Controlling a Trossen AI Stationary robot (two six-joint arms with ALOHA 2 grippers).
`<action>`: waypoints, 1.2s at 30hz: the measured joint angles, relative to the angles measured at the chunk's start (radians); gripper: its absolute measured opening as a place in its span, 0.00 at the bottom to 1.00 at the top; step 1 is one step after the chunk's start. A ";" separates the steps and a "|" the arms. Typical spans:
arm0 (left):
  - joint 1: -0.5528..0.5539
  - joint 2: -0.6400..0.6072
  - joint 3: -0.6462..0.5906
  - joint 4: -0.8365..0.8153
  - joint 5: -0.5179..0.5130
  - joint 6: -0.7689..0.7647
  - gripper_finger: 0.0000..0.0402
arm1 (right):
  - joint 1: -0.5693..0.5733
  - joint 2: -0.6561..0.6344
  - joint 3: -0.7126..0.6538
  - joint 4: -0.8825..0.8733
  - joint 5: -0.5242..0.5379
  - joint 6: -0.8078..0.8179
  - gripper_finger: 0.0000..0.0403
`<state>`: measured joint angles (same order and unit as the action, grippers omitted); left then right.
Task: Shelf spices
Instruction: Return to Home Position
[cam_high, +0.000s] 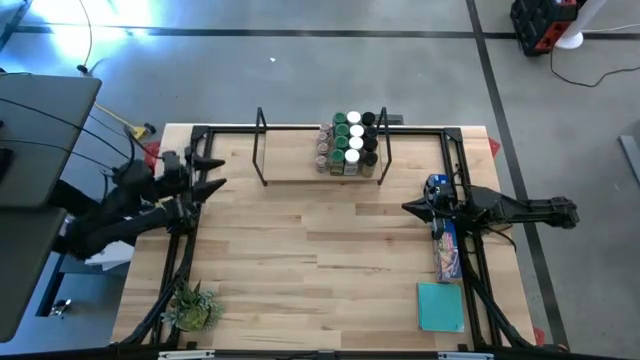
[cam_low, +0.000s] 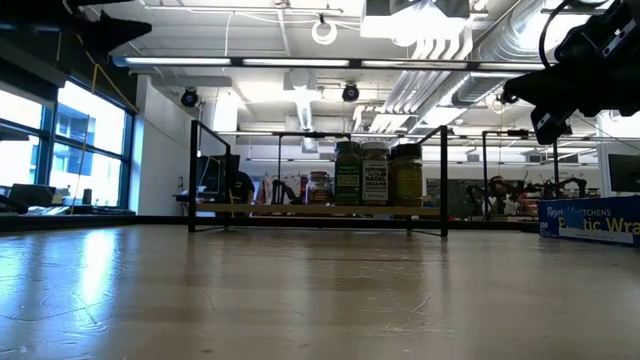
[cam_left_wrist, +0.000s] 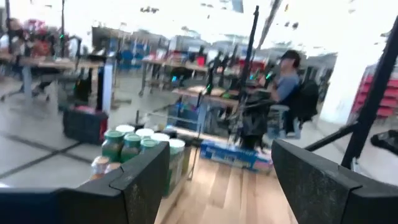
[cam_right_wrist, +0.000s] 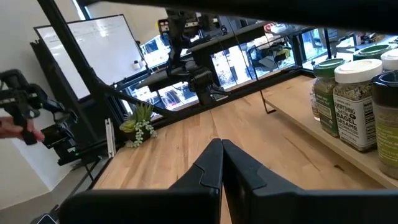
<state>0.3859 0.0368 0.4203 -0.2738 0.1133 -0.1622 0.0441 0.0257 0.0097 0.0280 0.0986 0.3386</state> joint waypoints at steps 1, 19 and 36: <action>0.000 -0.024 -0.035 0.032 0.009 -0.001 0.69 | 0.000 0.000 0.000 0.000 0.000 0.000 0.00; -0.001 -0.009 -0.407 0.517 0.159 0.055 0.69 | 0.000 0.002 0.000 -0.002 -0.004 0.000 0.00; -0.001 0.032 -0.407 0.317 0.142 0.141 0.69 | 0.000 0.002 0.000 -0.002 -0.004 0.000 0.00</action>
<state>0.3853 0.0693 0.0135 0.0429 0.2550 -0.0216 0.0443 0.0277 0.0101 0.0265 0.0944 0.3389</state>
